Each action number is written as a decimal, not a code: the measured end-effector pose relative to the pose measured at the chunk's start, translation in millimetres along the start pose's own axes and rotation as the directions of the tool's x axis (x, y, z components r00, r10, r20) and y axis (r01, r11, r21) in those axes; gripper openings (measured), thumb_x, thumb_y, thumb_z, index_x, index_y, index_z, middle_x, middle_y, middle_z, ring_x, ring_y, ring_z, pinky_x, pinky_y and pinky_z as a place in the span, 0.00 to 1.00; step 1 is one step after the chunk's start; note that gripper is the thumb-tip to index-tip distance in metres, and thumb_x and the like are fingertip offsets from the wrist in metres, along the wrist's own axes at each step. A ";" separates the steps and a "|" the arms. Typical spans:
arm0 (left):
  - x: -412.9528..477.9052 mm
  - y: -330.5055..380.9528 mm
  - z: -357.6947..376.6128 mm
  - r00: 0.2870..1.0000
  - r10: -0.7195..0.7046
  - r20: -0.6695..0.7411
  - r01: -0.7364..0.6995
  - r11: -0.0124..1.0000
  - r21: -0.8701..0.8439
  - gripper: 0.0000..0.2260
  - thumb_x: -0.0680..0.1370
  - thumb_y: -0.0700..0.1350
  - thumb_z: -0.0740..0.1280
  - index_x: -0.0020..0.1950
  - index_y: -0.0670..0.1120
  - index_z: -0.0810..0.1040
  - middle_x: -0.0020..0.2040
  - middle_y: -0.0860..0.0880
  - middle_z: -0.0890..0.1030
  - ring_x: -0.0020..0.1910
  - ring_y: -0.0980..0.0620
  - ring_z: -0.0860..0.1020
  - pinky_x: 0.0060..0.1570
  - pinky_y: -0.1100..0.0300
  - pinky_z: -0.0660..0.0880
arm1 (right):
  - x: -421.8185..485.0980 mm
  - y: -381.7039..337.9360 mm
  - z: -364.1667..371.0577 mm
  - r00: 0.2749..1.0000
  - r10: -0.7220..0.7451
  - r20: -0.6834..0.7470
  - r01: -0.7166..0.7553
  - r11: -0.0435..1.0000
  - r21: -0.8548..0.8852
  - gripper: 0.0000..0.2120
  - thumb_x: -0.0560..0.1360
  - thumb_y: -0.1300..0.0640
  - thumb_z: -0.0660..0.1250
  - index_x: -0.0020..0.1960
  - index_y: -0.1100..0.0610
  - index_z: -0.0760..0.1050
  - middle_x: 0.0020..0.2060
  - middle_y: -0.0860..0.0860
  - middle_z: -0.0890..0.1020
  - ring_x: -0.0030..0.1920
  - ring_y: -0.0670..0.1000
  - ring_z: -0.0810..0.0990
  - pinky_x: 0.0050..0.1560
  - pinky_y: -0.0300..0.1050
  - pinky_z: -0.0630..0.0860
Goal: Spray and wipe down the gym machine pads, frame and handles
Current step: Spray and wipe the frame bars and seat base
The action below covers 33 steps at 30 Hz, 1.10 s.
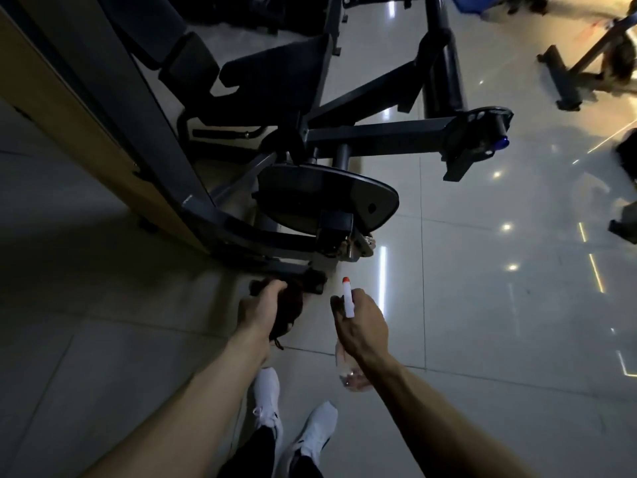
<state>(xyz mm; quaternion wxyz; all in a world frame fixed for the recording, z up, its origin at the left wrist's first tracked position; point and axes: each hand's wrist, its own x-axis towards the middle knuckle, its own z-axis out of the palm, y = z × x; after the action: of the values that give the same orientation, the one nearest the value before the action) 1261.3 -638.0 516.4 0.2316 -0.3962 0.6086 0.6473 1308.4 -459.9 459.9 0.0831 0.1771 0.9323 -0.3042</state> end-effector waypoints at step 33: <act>180.6 118.2 -118.4 0.967 -0.253 0.040 0.254 0.966 -0.049 0.09 0.79 0.48 0.72 0.43 0.45 0.77 0.44 0.42 0.81 0.49 0.40 0.82 0.57 0.44 0.80 | 195.9 -219.2 134.2 1.000 0.021 -0.001 -0.018 0.892 0.451 0.10 0.84 0.50 0.63 0.62 0.44 0.64 0.49 0.45 0.77 0.46 0.47 0.82 0.40 0.41 0.80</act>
<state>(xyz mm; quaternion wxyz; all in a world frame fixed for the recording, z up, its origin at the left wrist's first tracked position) 1091.7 -803.9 450.7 0.3119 -0.4660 0.5314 0.6349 1050.3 -650.1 418.8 0.0400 0.2018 0.8348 -0.5106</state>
